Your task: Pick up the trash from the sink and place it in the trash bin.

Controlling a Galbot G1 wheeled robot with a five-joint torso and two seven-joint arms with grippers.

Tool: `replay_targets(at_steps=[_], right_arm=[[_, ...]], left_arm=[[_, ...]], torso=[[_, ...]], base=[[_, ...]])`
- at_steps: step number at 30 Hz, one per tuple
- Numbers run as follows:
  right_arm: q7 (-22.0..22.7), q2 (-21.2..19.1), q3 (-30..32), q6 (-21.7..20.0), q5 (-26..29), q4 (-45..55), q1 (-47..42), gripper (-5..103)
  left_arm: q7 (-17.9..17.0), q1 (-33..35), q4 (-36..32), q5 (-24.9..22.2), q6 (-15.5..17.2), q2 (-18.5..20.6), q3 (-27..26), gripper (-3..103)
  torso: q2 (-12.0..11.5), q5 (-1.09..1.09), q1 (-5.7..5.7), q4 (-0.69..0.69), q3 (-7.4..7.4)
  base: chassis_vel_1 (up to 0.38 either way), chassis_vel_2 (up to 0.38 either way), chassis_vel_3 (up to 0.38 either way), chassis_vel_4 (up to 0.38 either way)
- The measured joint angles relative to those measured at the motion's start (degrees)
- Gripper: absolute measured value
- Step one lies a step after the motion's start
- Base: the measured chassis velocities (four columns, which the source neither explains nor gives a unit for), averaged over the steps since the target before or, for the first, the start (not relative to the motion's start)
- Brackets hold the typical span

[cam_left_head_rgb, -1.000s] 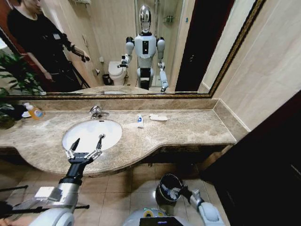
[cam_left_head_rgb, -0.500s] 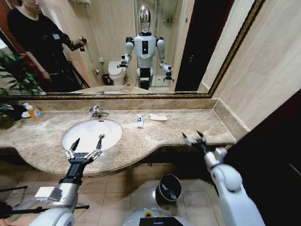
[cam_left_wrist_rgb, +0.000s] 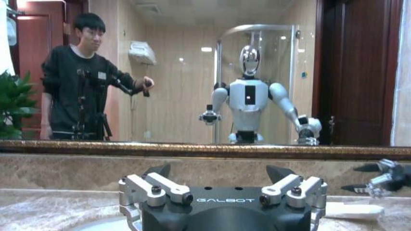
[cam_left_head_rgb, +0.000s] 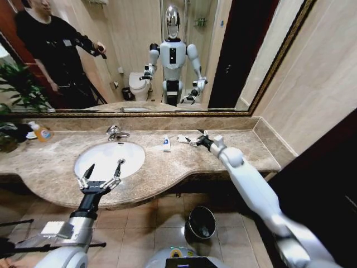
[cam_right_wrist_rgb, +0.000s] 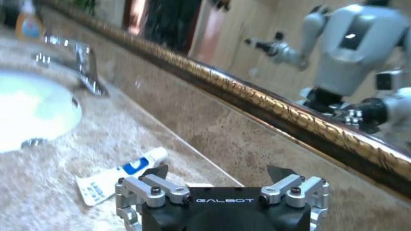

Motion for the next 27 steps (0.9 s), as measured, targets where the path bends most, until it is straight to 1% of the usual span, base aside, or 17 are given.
replay_targets(at_steps=[2, 3, 4, 5, 6, 7, 8, 10, 11, 13, 14, 15, 16, 20, 27], right_arm=[[-1.00, -0.20, -2.92, -2.36, -0.45, -2.38, 3.81, 100], [-1.31, -0.12, -4.94, -4.64, -0.55, -4.21, 6.79, 100], [-1.31, -0.12, -4.94, -4.64, -0.55, -4.21, 6.79, 100], [-1.61, 0.12, -6.23, -7.95, -0.35, -5.37, 9.04, 100], [-2.24, 0.39, -7.66, -12.31, 0.08, -6.27, 11.13, 100], [-2.24, 0.39, -7.66, -12.31, 0.08, -6.27, 11.13, 100], [-3.43, 0.43, -8.73, -15.36, 0.41, -6.70, 12.47, 100], [-4.27, 0.41, -11.45, -19.33, 1.85, -8.13, 14.94, 100], [-4.27, 0.41, -11.45, -19.33, 1.85, -8.13, 14.94, 100], [-4.00, 0.56, -13.63, -21.30, 3.37, -9.58, 16.45, 100], [-4.00, 0.56, -13.63, -21.30, 3.37, -9.58, 16.45, 100], [-4.03, 0.77, -15.07, -22.45, 4.21, -10.72, 17.47, 100], [-4.03, 0.91, -15.69, -22.66, 4.44, -11.24, 17.83, 100], [-3.93, 2.37, -18.89, -22.74, 4.49, -15.38, 19.92, 100], [-3.95, 3.42, -21.95, -22.88, 3.89, -18.52, 22.43, 100]], left_arm=[[0.01, 0.00, 0.00, 0.00, 0.00, 0.00, 0.00, 100], [0.02, 0.00, 0.00, 0.00, 0.00, 0.00, 0.00, 100], [0.02, 0.00, 0.00, 0.00, 0.00, 0.00, 0.00, 100], [0.01, 0.00, 0.00, 0.00, 0.00, 0.00, 0.00, 100], [0.01, 0.00, 0.00, 0.00, 0.00, 0.00, 0.00, 100], [0.01, 0.00, 0.00, 0.00, 0.00, 0.00, 0.00, 100], [0.01, 0.00, 0.00, 0.00, 0.00, 0.00, 0.00, 100], [0.01, 0.00, 0.00, 0.00, 0.00, 0.00, 0.00, 100], [0.01, 0.00, 0.00, 0.00, 0.00, 0.00, 0.00, 100], [0.00, 0.00, 0.00, 0.00, 0.00, 0.00, 0.00, 100], [0.00, 0.00, 0.00, 0.00, 0.00, 0.00, 0.00, 100], [0.00, 0.00, 0.00, 0.00, 0.00, 0.00, 0.00, 100], [0.01, 0.00, 0.00, 0.00, 0.00, 0.00, 0.00, 100], [0.00, 0.00, 0.00, 0.00, 0.00, 0.00, 0.00, 100], [0.01, 0.00, 0.00, 0.00, 0.00, 0.00, 0.00, 100]], torso=[[0.00, -0.01, 0.00, 0.00, -0.01], [0.00, 0.00, 0.00, 0.00, 0.00], [0.00, 0.00, 0.00, 0.00, 0.00], [0.00, -0.01, -0.01, 0.00, 0.00], [0.00, -0.01, -0.01, 0.00, -0.01], [0.00, -0.01, -0.01, 0.00, -0.01], [0.00, 0.00, -0.01, 0.00, -0.01], [0.00, -0.01, -0.01, 0.00, -0.01], [0.00, -0.01, -0.01, 0.00, -0.01], [0.00, 0.00, -0.01, 0.00, -0.01], [0.00, 0.00, -0.01, 0.00, -0.01], [0.00, 0.00, -0.01, 0.00, -0.01], [0.01, -0.01, -0.02, -0.01, -0.01], [0.00, 0.00, -0.01, 0.00, -0.01], [0.01, -0.01, -0.01, 0.00, -0.01]], base=[[0.000, 0.000, 0.000, 0.000], [0.000, 0.000, 0.000, 0.000], [0.000, 0.000, 0.000, 0.000], [0.000, 0.000, 0.000, 0.000], [0.000, 0.000, 0.000, 0.000], [0.000, 0.000, 0.000, 0.000], [0.000, 0.000, 0.000, 0.000], [0.000, 0.000, 0.000, 0.000], [0.000, 0.000, 0.000, 0.000], [0.000, 0.000, 0.000, 0.000], [0.000, 0.000, 0.000, 0.000], [0.000, 0.000, 0.000, 0.000], [0.000, 0.000, 0.000, 0.000], [0.000, 0.000, 0.000, 0.000], [0.000, 0.000, 0.000, 0.000]])
